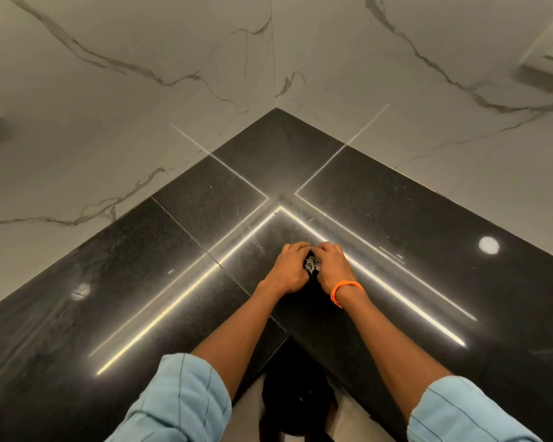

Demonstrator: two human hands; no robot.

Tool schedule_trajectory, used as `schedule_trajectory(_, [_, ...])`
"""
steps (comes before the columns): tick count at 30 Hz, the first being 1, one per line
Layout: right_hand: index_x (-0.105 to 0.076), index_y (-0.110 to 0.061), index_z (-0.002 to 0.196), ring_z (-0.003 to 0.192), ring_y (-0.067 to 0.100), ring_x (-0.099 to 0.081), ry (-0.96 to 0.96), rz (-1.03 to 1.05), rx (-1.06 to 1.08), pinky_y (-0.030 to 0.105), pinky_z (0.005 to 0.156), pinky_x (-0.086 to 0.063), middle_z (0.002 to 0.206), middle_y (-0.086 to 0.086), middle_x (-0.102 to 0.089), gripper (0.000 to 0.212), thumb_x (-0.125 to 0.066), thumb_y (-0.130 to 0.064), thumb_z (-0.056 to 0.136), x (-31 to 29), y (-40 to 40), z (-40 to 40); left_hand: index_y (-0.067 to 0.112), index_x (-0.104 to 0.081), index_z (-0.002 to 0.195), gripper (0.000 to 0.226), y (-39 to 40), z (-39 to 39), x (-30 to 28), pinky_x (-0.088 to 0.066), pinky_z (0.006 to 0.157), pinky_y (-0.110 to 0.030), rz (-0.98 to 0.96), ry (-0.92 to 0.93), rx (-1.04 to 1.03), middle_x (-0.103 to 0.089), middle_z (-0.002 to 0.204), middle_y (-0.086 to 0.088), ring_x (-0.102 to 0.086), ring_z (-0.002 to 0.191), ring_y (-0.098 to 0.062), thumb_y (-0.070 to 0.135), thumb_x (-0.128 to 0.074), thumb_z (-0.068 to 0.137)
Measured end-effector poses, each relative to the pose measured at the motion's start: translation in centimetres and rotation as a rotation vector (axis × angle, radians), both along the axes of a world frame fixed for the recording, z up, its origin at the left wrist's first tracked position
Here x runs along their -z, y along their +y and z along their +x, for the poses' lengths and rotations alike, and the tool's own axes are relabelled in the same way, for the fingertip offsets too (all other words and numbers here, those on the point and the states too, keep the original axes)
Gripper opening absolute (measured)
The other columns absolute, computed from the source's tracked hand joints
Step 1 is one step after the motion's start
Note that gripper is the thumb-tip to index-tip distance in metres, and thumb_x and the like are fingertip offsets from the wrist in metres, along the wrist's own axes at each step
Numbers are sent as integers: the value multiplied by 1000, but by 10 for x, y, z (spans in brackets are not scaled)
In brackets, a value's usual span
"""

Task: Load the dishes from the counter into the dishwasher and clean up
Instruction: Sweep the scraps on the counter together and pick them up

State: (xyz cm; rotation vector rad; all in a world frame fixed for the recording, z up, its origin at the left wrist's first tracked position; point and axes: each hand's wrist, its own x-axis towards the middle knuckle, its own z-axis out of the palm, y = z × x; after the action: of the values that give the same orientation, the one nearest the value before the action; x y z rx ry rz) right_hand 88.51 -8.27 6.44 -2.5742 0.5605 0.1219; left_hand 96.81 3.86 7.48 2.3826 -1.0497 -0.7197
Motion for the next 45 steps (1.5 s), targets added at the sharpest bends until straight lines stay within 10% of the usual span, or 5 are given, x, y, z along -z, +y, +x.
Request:
schedule_trajectory(9, [-60, 1, 114, 118, 40, -47, 146, -24, 434, 40, 99, -44, 124, 21, -48, 33, -56, 5, 81, -10, -4, -37, 15, -48, 146, 72, 20, 11, 2, -38, 114, -36, -44, -48, -55, -49, 140, -3, -42, 131, -21, 33, -77, 82])
schedule_trajectory(17, [-65, -9, 110, 106, 34, -61, 154, 78, 246, 33, 86, -50, 120, 16, -58, 35, -73, -6, 76, -20, 3, -7, 13, -56, 134, 90, 4, 4, -11, -47, 106, -40, 110, -60, 86, -48, 129, -7, -47, 124, -25, 41, -96, 59])
schedule_trajectory(26, [-47, -17, 140, 118, 26, -51, 268, 84, 70, 36, 98, -48, 130, 4, -41, 99, -97, -28, 55, -23, -3, -17, 8, -66, 118, 70, 19, -3, -14, -53, 93, -39, 144, -97, 15, -55, 118, -9, -57, 107, -26, 29, -98, 59])
schedule_trajectory(33, [-72, -12, 107, 96, 29, -63, 146, 15, 126, 32, 76, -49, 103, 10, -63, 36, -83, -14, 72, -22, 10, -2, 12, -77, 82, 3, 4, -20, -15, -59, 71, -42, -8, -74, -179, -71, 76, -10, -69, 75, -29, 13, -75, 81])
schedule_trajectory(45, [-80, -11, 86, 75, 18, -66, -88, 281, 554, 27, 68, -51, 77, 9, -73, 9, -74, -6, 82, -14, 26, -3, 15, -81, 78, 10, -14, -22, -2, -63, 74, -42, -77, 277, -470, -75, 78, -11, -73, 80, -29, 13, -71, 80])
